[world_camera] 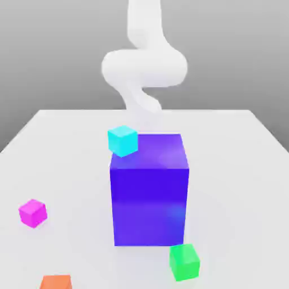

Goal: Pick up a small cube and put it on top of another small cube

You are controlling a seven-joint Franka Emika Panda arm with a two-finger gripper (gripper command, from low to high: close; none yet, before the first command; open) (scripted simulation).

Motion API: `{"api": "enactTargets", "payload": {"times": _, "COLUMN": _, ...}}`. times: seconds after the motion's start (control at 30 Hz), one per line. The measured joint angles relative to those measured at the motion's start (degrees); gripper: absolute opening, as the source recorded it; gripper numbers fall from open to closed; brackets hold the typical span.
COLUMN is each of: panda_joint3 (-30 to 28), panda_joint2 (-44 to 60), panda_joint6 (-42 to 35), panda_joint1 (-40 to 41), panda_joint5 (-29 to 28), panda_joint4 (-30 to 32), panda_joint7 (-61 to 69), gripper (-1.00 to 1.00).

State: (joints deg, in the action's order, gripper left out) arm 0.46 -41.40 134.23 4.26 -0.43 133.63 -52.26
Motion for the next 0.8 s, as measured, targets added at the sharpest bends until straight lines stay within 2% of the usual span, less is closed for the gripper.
{"api": "enactTargets", "payload": {"times": 0.3, "panda_joint3": 0.5, "panda_joint2": 16.2, "panda_joint6": 8.9, "panda_joint1": 14.5, "panda_joint5": -2.1, "panda_joint4": 6.7, "panda_joint7": -23.7, "gripper": 0.0}}
{"api": "enactTargets", "payload": {"times": 0.57, "panda_joint3": -2.0, "panda_joint2": 30.3, "panda_joint6": 16.7, "panda_joint1": 24.5, "panda_joint5": -3.8, "panda_joint4": 12.6, "panda_joint7": -44.3, "gripper": 0.0}}
{"api": "enactTargets", "payload": {"times": 0.8, "panda_joint3": -6.0, "panda_joint2": 42.5, "panda_joint6": 23.5, "panda_joint1": 32.6, "panda_joint5": -1.3, "panda_joint4": 17.8, "panda_joint7": -59.5, "gripper": 0.0}}
